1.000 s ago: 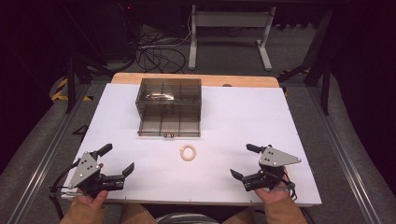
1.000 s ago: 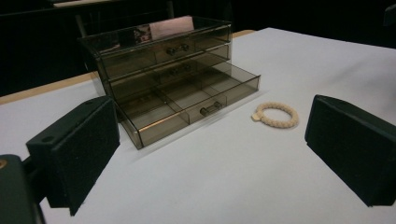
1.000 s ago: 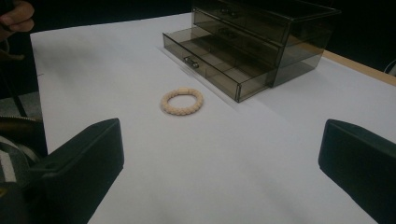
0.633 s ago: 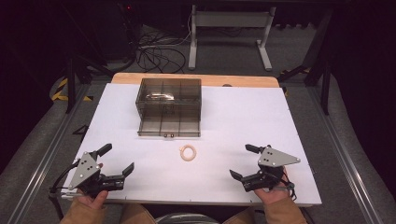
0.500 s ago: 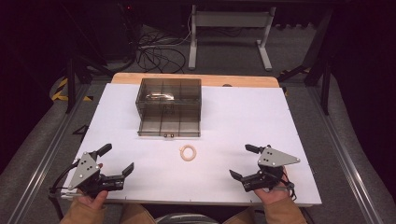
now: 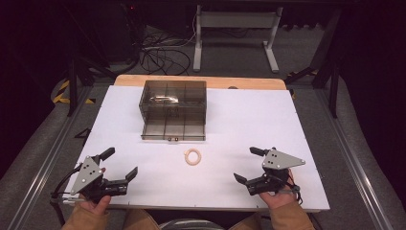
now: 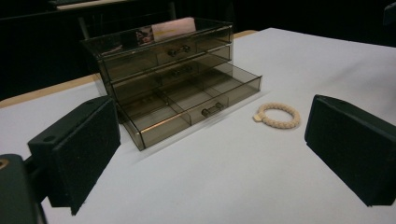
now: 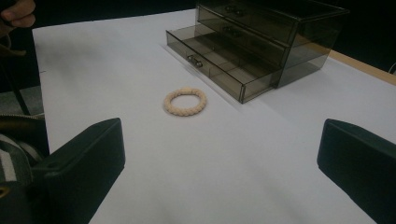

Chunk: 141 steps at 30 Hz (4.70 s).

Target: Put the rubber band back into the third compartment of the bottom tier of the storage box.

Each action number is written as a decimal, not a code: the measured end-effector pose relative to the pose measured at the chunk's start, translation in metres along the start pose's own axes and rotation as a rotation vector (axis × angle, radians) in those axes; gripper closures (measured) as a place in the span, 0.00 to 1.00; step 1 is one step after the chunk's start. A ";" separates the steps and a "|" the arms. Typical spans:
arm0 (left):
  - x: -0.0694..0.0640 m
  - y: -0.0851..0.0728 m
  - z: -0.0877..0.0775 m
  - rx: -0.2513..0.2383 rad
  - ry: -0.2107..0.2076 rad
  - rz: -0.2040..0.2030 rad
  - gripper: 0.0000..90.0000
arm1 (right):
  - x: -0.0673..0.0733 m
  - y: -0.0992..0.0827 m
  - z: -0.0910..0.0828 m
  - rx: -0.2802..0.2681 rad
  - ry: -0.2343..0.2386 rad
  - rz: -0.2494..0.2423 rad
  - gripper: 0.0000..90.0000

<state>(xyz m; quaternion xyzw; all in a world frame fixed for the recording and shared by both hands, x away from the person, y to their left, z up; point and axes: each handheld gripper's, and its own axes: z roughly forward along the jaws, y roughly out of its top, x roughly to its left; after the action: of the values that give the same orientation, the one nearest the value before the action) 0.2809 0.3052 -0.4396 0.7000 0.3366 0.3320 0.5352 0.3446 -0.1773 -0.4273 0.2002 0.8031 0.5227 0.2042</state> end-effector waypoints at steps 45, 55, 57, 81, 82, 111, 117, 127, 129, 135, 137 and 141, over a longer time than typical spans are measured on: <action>-0.001 0.000 0.002 0.007 -0.013 0.006 0.05 | -0.007 0.047 0.070 0.063 0.114 -0.031 0.02; 0.000 0.000 0.003 0.009 -0.014 0.006 0.05 | -0.008 0.052 0.088 0.069 0.129 -0.043 0.02; 0.000 0.000 0.003 0.009 -0.014 0.006 0.05 | -0.008 0.053 0.091 0.074 0.130 -0.050 0.02; 0.000 0.000 0.003 0.010 -0.016 0.004 0.05 | -0.008 0.053 0.114 0.117 0.132 0.007 0.21; 0.000 0.000 0.003 0.011 -0.016 0.004 0.05 | -0.009 0.053 0.115 0.123 0.125 0.012 0.22; 0.000 -0.001 0.004 0.013 -0.013 0.000 0.05 | -0.006 0.036 0.171 0.328 0.076 -0.013 0.50; 0.000 -0.001 0.005 0.014 -0.015 -0.001 0.05 | -0.005 0.032 0.177 0.350 0.078 -0.013 0.57; 0.001 -0.001 0.005 0.013 -0.018 -0.002 0.05 | -0.001 0.028 0.187 0.361 0.084 -0.040 0.68; 0.001 -0.001 0.005 0.014 -0.020 -0.003 0.05 | -0.001 0.028 0.188 0.362 0.083 -0.040 0.71; 0.001 -0.001 0.004 0.013 -0.020 -0.004 0.05 | 0.000 0.028 0.188 0.368 0.079 -0.049 0.83; 0.001 -0.001 0.004 0.013 -0.020 -0.004 0.05 | -0.001 0.028 0.188 0.371 0.087 -0.060 0.88; 0.001 -0.001 0.004 0.013 -0.019 -0.003 0.05 | 0.000 0.028 0.188 0.372 0.082 -0.058 0.93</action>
<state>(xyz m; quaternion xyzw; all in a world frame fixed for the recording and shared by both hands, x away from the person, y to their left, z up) 0.2846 0.3038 -0.4409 0.7062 0.3348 0.3222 0.5342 0.4481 -0.0246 -0.4712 0.1897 0.8989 0.3670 0.1459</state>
